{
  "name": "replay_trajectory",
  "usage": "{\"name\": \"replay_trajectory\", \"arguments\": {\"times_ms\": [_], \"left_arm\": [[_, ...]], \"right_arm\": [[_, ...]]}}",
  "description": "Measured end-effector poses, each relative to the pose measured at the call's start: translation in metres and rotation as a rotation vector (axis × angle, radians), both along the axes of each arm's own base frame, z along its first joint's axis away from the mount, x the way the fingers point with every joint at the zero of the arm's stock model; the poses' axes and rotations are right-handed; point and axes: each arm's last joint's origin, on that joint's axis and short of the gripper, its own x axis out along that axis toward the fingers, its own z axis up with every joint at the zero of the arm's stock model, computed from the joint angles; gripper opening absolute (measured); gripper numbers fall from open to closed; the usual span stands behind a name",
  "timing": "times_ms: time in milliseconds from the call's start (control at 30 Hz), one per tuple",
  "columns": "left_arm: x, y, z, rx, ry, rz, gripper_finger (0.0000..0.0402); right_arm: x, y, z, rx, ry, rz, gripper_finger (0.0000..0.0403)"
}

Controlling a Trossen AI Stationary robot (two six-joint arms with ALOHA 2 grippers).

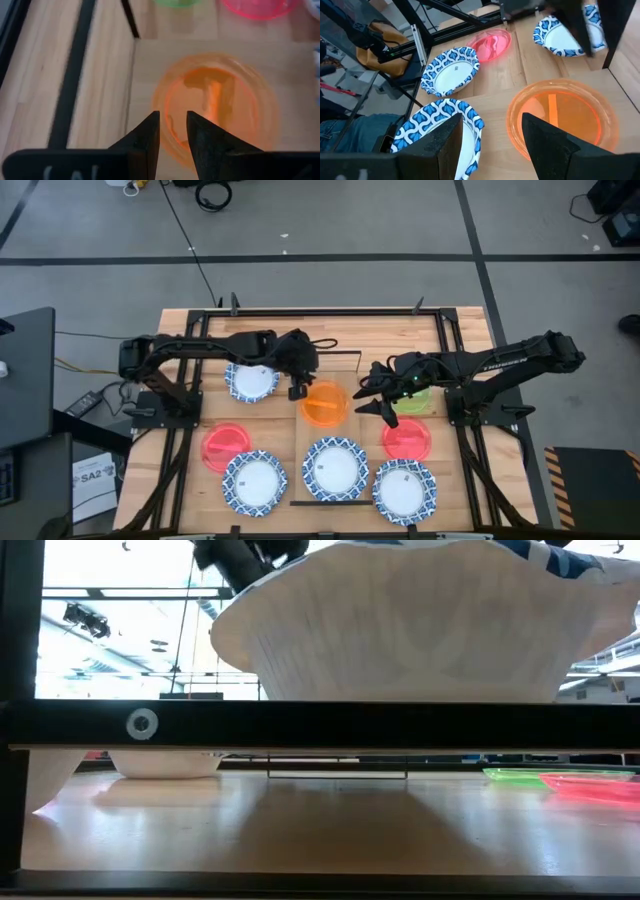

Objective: Place and stack plates onto a shelf
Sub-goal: Stack the blue patterned bowl on the blue patterned bowl on the shelf

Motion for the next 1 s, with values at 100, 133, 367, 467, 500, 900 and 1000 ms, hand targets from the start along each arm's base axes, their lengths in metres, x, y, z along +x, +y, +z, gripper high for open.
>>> {"name": "replay_trajectory", "arguments": {"times_ms": [100,133,367,467,500,900,1000], "left_arm": [[-0.012,-0.008,0.014,-0.001,-0.002,-0.019,0.0103],[-0.016,-0.011,0.018,-0.001,-0.002,-0.025,0.0103],[-0.057,-0.016,0.047,-0.031,0.036,0.015,0.0103],[-0.077,-0.012,0.057,-0.054,0.058,0.077,0.0103],[-0.082,-0.011,0.059,-0.066,0.064,0.105,0.0103],[-0.146,0.029,0.062,-0.078,0.335,0.436,0.0103],[-0.153,0.048,0.052,-0.09,0.368,0.499,0.0103]], "right_arm": [[0.0,0.0,-0.001,-0.003,0.008,-0.005,0.021],[0.0,0.0,-0.001,-0.003,0.007,-0.005,0.021],[0.0,0.0,-0.001,-0.004,0.01,-0.006,0.021],[0.0,0.0,-0.001,-0.004,0.009,-0.006,0.021],[0.0,0.0,-0.001,-0.004,0.01,-0.007,0.021],[0.0,0.0,-0.001,-0.005,0.01,-0.008,0.021],[0.0,0.0,-0.001,-0.005,0.01,-0.008,0.021]]}}
